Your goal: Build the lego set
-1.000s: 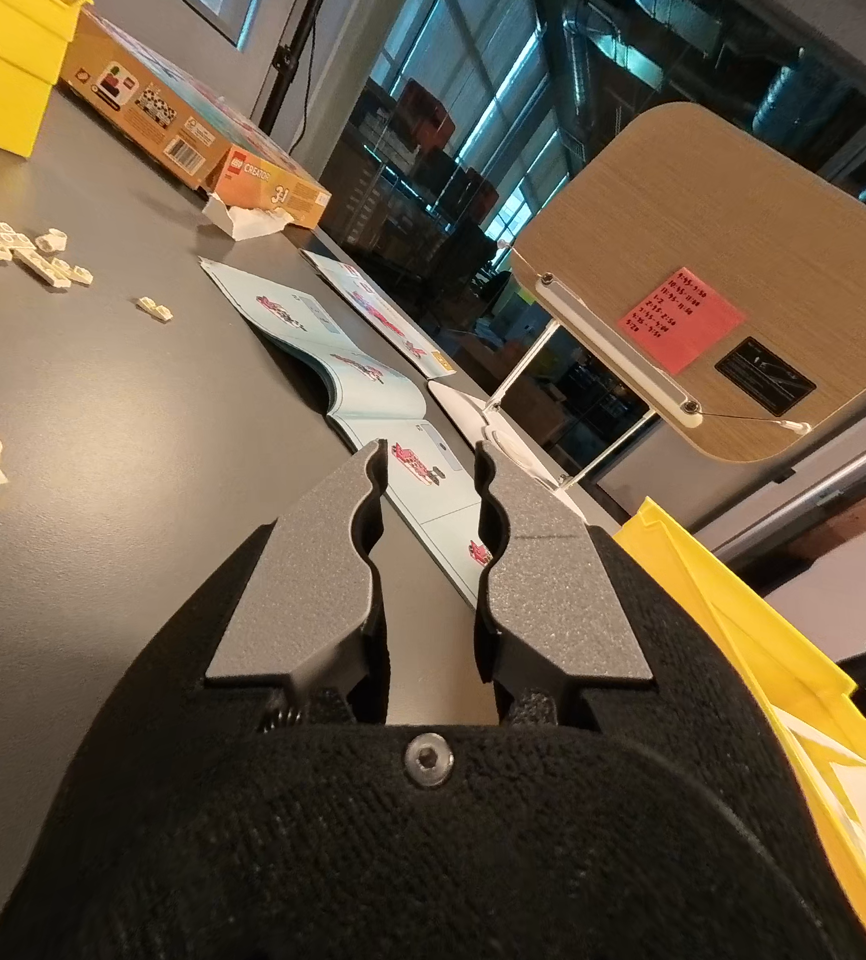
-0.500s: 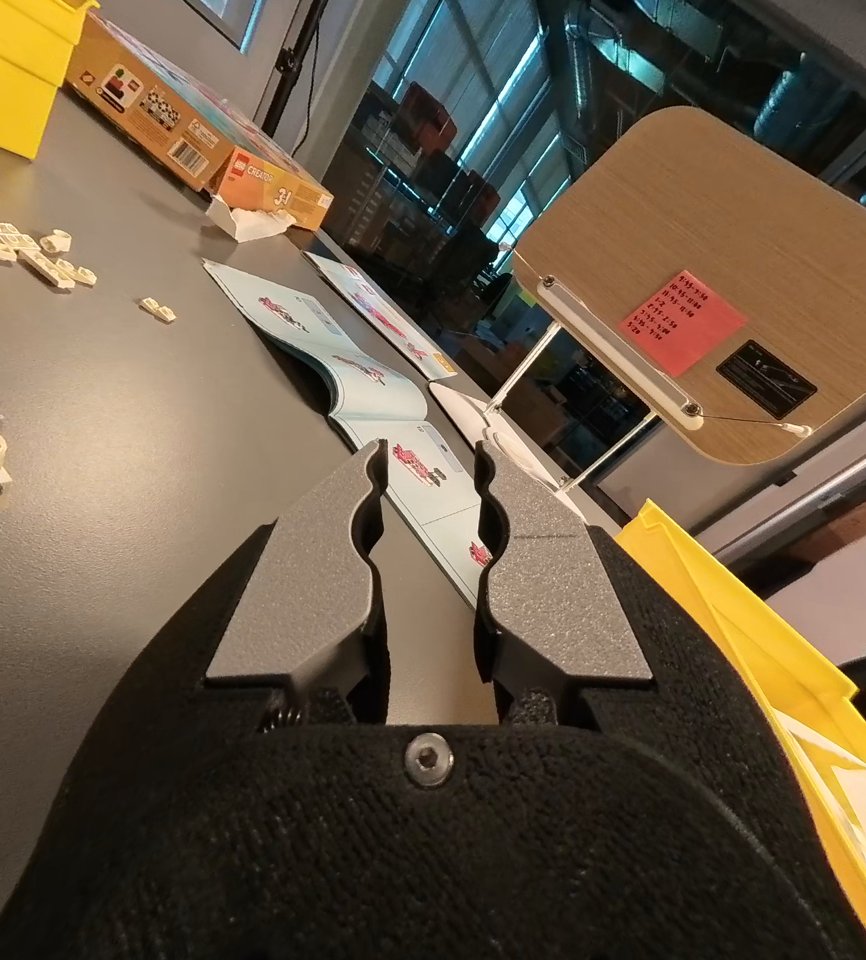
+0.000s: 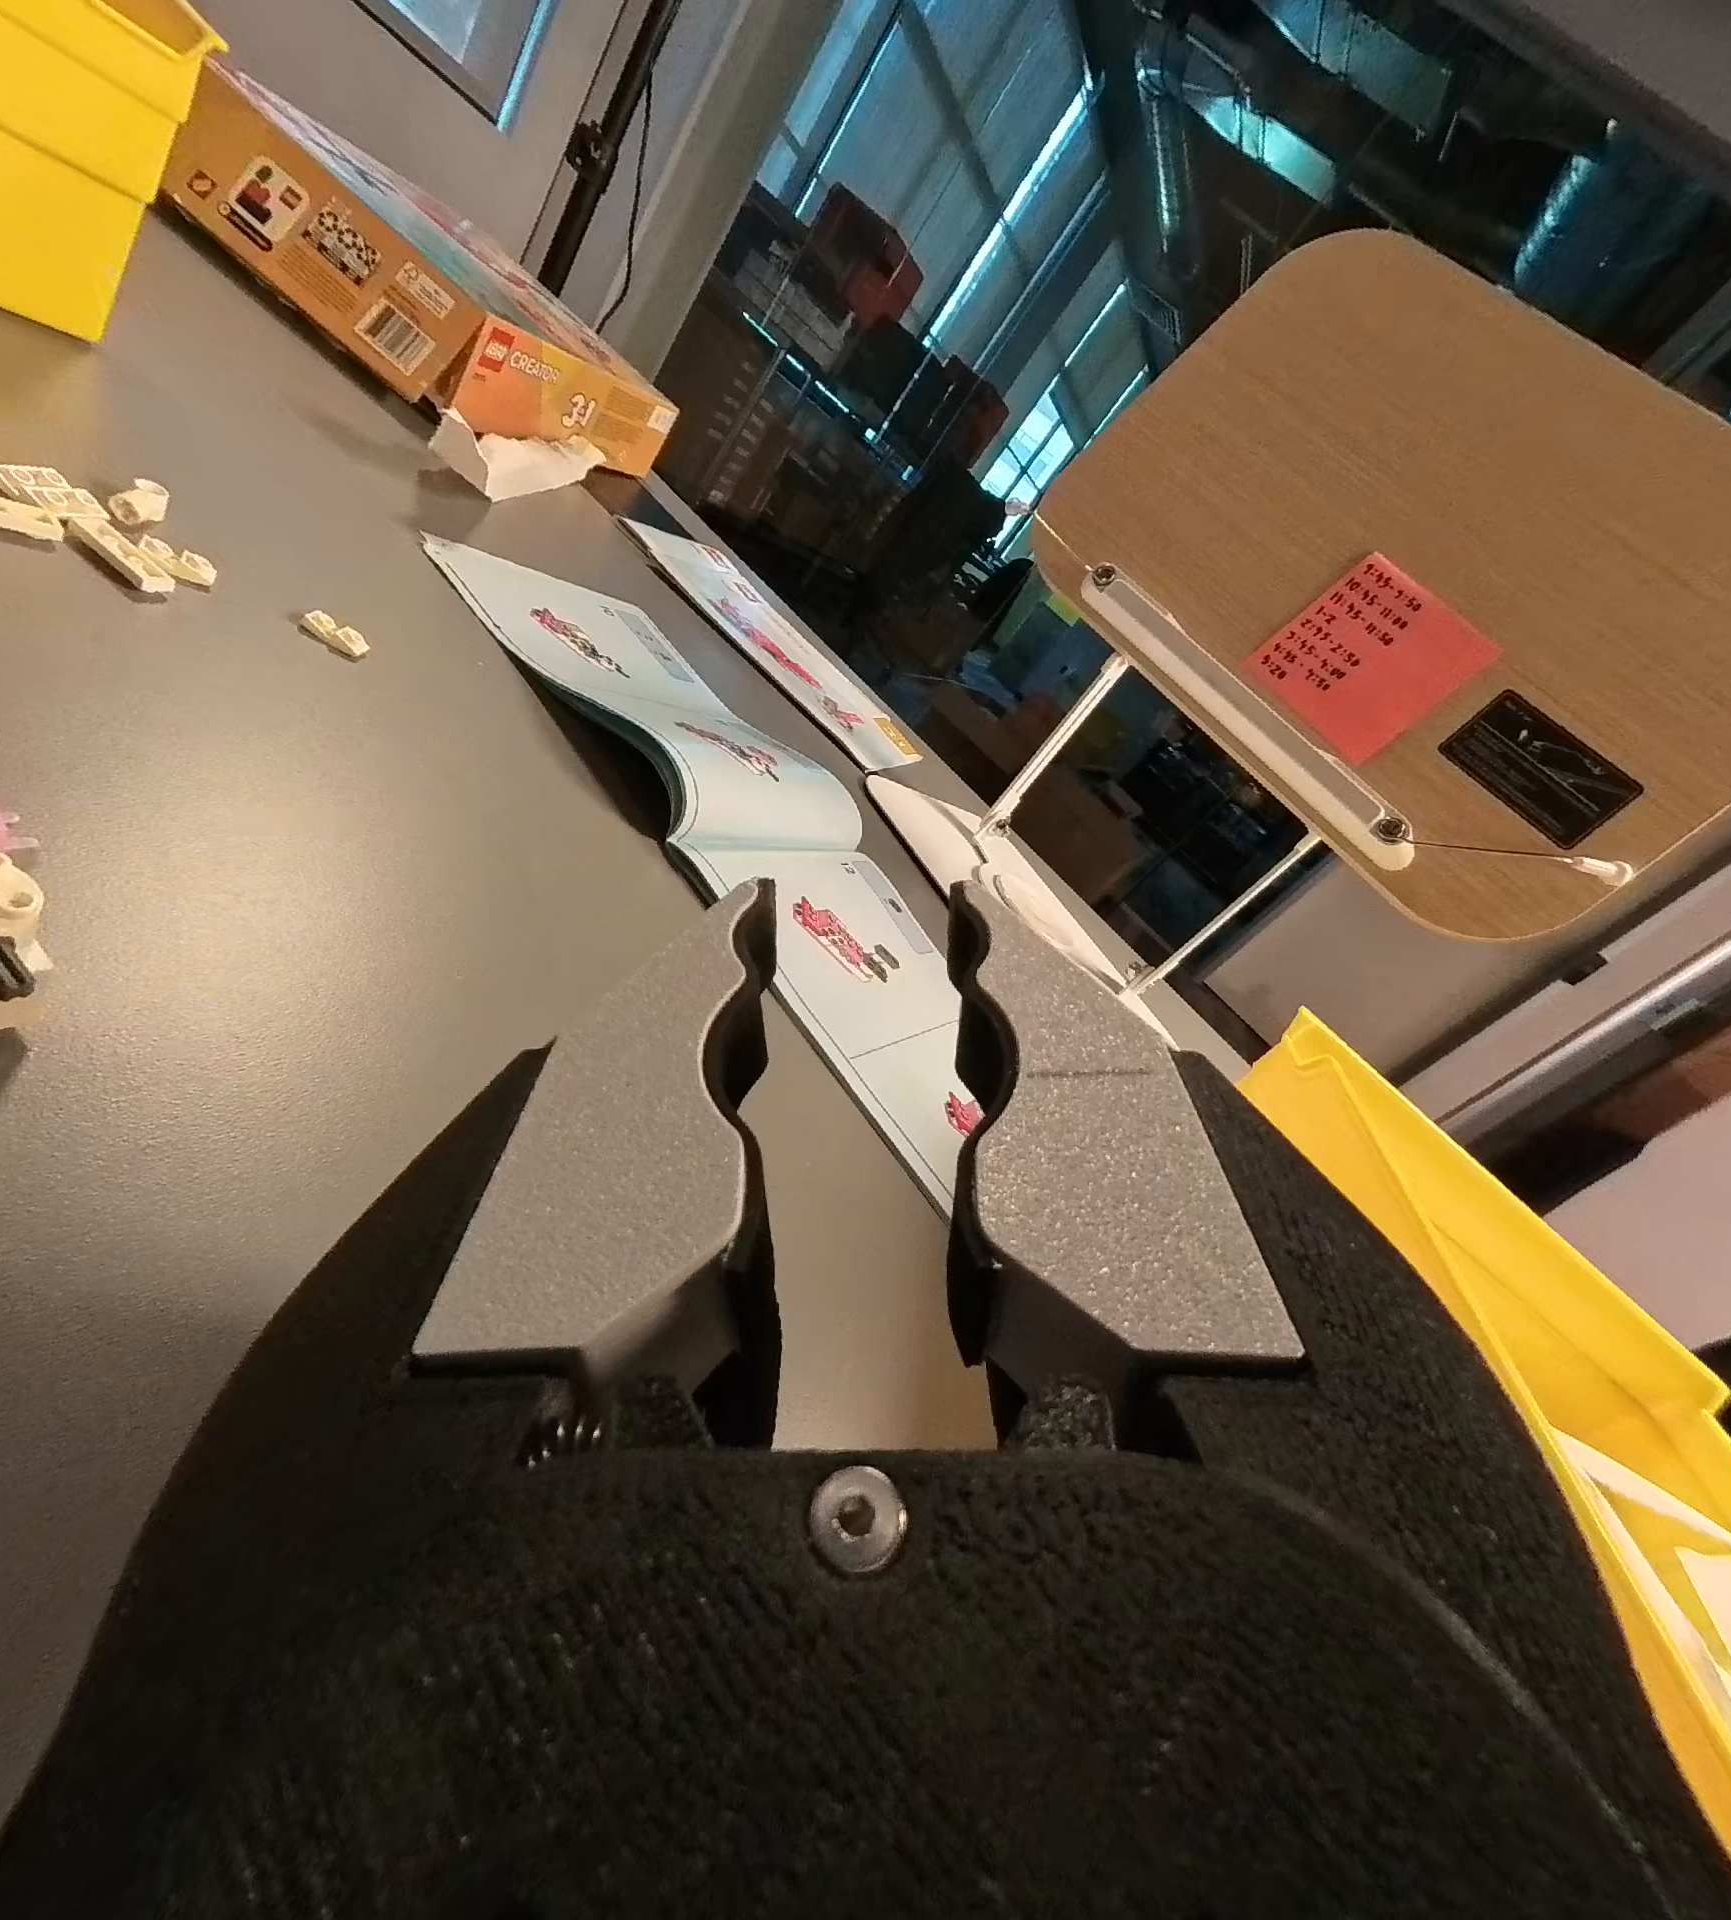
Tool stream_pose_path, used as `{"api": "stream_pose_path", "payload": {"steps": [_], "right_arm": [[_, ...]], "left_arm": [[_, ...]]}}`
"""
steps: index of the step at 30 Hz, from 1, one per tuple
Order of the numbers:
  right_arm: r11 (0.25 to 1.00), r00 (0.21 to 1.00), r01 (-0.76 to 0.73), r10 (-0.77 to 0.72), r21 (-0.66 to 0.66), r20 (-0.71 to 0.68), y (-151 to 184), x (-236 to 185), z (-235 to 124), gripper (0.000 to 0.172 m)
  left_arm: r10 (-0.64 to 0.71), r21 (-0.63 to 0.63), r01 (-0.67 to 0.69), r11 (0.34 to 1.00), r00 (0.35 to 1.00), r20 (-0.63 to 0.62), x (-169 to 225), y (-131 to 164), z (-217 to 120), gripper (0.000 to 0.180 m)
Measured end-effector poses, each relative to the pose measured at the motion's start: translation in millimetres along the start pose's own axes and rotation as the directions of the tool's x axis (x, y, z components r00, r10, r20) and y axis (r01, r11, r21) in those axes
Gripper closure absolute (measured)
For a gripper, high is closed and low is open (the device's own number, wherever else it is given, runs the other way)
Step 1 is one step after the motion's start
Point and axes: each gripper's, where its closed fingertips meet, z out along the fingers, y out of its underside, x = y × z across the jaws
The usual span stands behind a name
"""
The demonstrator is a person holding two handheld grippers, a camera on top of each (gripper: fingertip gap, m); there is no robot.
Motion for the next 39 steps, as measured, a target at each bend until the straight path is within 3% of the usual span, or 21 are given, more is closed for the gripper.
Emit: {"api": "stream_pose_path", "payload": {"steps": [6,15,19,26,28,31,33,35,39], "right_arm": [[1.000,1.000,-0.001,0.001,0.005,-0.002,-1,0,-1,0.141],[1.000,1.000,-0.011,0.011,0.019,0.010,-3,-1,-2,0.141],[1.000,1.000,-0.007,0.007,0.014,0.011,-3,-2,-1,0.141],[1.000,1.000,-0.005,0.005,0.010,0.014,-2,-2,0,0.141],[1.000,1.000,-0.004,0.004,0.008,0.015,-1,-3,0,0.141],[1.000,1.000,-0.004,0.003,0.008,0.015,-1,-3,0,0.141],[1.000,1.000,-0.006,0.006,0.009,0.018,-1,-3,0,0.141],[1.000,1.000,-0.006,0.006,0.008,0.017,-1,-3,0,0.141],[1.000,1.000,-0.006,0.005,0.007,0.018,-1,-3,0,0.141]], "left_arm": [[0.011,0.050,-0.012,0.999,1.000,0.020,-7,-24,1,0.178],[0.064,-0.036,-0.065,0.997,0.997,-0.032,1,-33,20,0.180],[0.052,-0.101,-0.067,0.993,0.988,-0.146,18,-22,33,0.180],[-0.006,-0.109,-0.019,0.994,0.974,-0.225,36,-14,41,0.177],[0.007,-0.078,-0.031,0.996,0.960,-0.281,48,-17,39,0.179],[0.067,0.092,-0.023,0.996,0.859,-0.508,90,-38,15,0.177],[0.066,0.167,0.028,0.986,0.845,-0.531,92,-51,0,0.161],[0.067,0.174,0.017,0.985,0.882,-0.466,81,-51,-3,0.140],[0.190,0.138,-0.142,0.980,0.871,-0.452,90,-35,1,0.111]]}}
